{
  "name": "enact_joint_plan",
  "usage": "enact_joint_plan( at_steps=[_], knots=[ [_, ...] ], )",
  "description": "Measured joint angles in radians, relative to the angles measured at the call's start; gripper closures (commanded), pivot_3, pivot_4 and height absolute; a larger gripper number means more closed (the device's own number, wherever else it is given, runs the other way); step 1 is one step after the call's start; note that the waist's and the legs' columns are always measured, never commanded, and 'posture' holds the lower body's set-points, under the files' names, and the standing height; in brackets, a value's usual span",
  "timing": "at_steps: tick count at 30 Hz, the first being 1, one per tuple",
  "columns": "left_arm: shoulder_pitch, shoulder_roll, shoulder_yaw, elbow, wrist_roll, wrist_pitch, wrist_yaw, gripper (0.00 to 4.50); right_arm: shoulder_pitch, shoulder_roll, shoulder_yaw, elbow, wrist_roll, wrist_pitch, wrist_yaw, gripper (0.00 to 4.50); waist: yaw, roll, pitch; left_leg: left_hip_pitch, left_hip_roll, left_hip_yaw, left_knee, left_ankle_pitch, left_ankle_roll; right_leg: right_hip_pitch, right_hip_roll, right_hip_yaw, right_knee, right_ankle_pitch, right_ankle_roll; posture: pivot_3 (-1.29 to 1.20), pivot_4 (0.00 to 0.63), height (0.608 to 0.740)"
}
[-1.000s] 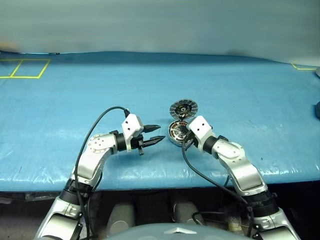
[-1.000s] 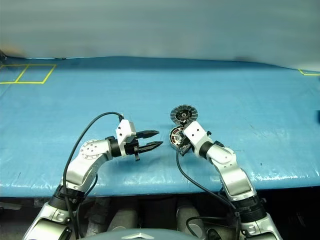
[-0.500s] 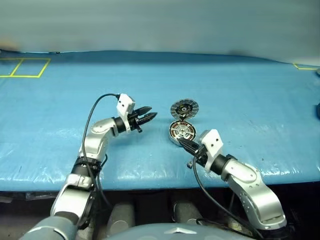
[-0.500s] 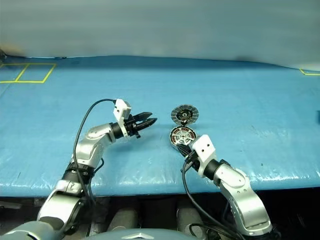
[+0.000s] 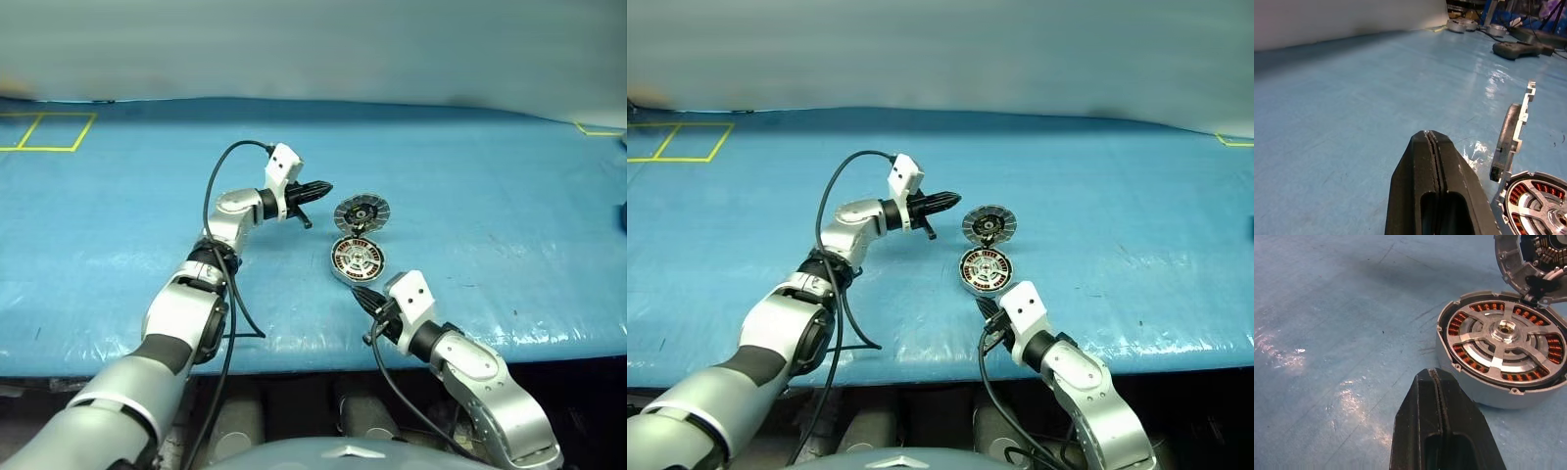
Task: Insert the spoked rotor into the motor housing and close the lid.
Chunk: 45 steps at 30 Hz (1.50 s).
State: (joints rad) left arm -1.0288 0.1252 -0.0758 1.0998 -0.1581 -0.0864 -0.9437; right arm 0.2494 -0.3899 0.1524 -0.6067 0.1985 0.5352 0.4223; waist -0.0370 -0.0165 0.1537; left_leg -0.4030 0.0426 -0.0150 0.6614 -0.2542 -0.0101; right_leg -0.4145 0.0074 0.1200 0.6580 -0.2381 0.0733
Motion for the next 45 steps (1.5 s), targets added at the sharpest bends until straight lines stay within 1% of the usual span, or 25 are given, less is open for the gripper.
enact_joint_plan(
  at_steps=[3,7,12,17,24,29,33,36,38,39,41,44,45],
  knots=[
    [-0.046,-0.025,-0.007,0.044,0.027,-0.034,-0.038,4.49,0.019,-0.004,0.003,-0.02,-0.001,0.002,-0.009,4.5,0.001,0.0,0.0,-0.001,0.0,-0.001,0.0,0.0,0.0,-0.001,0.0,0.0,0.0,0.0,0.0,0.0,0.15,0.74],
    [-0.083,-0.062,-0.02,0.053,0.055,-0.071,-0.109,4.49,0.061,-0.013,0.003,-0.067,0.005,0.013,-0.01,4.5,0.0,0.0,0.0,-0.001,0.0,-0.001,0.0,0.0,0.0,-0.001,0.0,0.0,0.0,-0.001,0.0,0.0,0.15,0.74],
    [-0.083,-0.098,-0.064,0.054,0.105,-0.111,-0.219,4.49,0.087,-0.013,0.008,-0.072,-0.012,0.016,-0.034,4.5,-0.001,0.0,0.0,-0.001,0.0,-0.001,0.001,0.0,0.0,-0.001,0.0,0.0,0.001,-0.001,0.001,0.0,0.15,0.74],
    [-0.062,-0.101,-0.129,0.04,0.155,-0.154,-0.33,4.49,0.087,-0.006,0.01,-0.072,-0.03,0.016,-0.054,4.5,-0.001,0.0,0.0,0.0,0.0,-0.002,0.001,0.0,0.0,0.0,0.0,0.0,0.001,-0.001,0.001,0.0,0.15,0.74],
    [0.029,-0.082,-0.228,0.033,0.255,-0.265,-0.359,4.49,0.098,-0.006,0.003,-0.072,-0.031,0.016,-0.056,4.5,0.001,0.0,0.0,-0.001,0.0,-0.002,0.001,0.0,0.0,0.0,0.0,0.0,0.001,-0.001,0.0,0.0,0.15,0.74],
    [0.052,-0.078,-0.273,-0.01,0.286,-0.332,-0.365,4.49,0.106,-0.012,-0.006,-0.083,-0.028,0.016,-0.051,4.5,0.003,0.0,-0.001,0.001,0.0,-0.003,0.002,0.0,0.0,0.002,0.0,0.0,0.001,-0.001,0.001,0.0,0.15,0.74],
    [0.081,-0.08,-0.267,-0.052,0.268,-0.332,-0.373,4.49,0.108,-0.014,-0.006,-0.086,-0.026,0.022,-0.05,4.5,0.001,-0.001,-0.001,0.002,0.0,-0.003,0.002,0.0,0.0,0.003,0.0,0.0,0.002,-0.001,0.001,0.0,0.15,0.74],
    [0.136,-0.083,-0.222,-0.171,0.169,-0.249,-0.431,4.49,0.109,-0.021,-0.007,-0.097,-0.02,0.028,-0.044,4.5,-0.001,0.0,0.0,-0.001,0.0,-0.003,0.002,0.0,0.0,0.001,0.001,0.0,0.003,-0.001,0.001,0.0,0.15,0.74],
    [0.18,-0.07,-0.176,-0.375,0.047,-0.128,-0.478,4.49,0.11,-0.02,-0.015,-0.104,-0.011,0.028,-0.042,4.5,-0.002,0.0,0.0,-0.001,0.001,-0.003,0.002,0.0,0.0,0.0,0.001,0.0,0.003,-0.001,0.001,0.0,0.15,0.74],
    [0.188,-0.06,-0.164,-0.451,0.008,-0.085,-0.491,4.49,0.11,-0.02,-0.017,-0.104,-0.008,0.027,-0.041,4.5,-0.002,0.0,-0.001,-0.001,0.001,-0.004,0.002,0.0,0.0,0.0,0.001,0.0,0.003,-0.001,0.0,0.0,0.15,0.74],
    [0.238,-0.016,-0.142,-0.651,-0.075,0.022,-0.5,4.49,0.112,-0.015,-0.03,-0.106,0.006,0.02,-0.039,4.5,-0.006,0.002,-0.001,0.001,0.001,-0.003,0.001,0.0,0.0,0.001,0.001,0.0,0.003,-0.002,0.0,0.0,0.15,0.74],
    [0.325,0.049,-0.129,-0.843,-0.145,0.138,-0.484,4.49,0.106,-0.013,-0.044,-0.107,0.008,0.016,-0.044,4.5,-0.006,0.002,-0.002,0.003,0.002,-0.004,0.001,0.0,0.0,0.002,0.002,0.0,0.004,-0.002,0.0,0.0,0.15,0.74],
    [0.353,0.073,-0.129,-0.881,-0.15,0.156,-0.471,4.5,0.1,-0.015,-0.047,-0.107,0.004,0.016,-0.049,4.32,-0.005,0.002,-0.002,0.003,0.002,-0.004,0.001,0.0,0.0,0.002,0.002,0.0,0.004,-0.002,0.0,0.0,0.15,0.74]
  ],
)
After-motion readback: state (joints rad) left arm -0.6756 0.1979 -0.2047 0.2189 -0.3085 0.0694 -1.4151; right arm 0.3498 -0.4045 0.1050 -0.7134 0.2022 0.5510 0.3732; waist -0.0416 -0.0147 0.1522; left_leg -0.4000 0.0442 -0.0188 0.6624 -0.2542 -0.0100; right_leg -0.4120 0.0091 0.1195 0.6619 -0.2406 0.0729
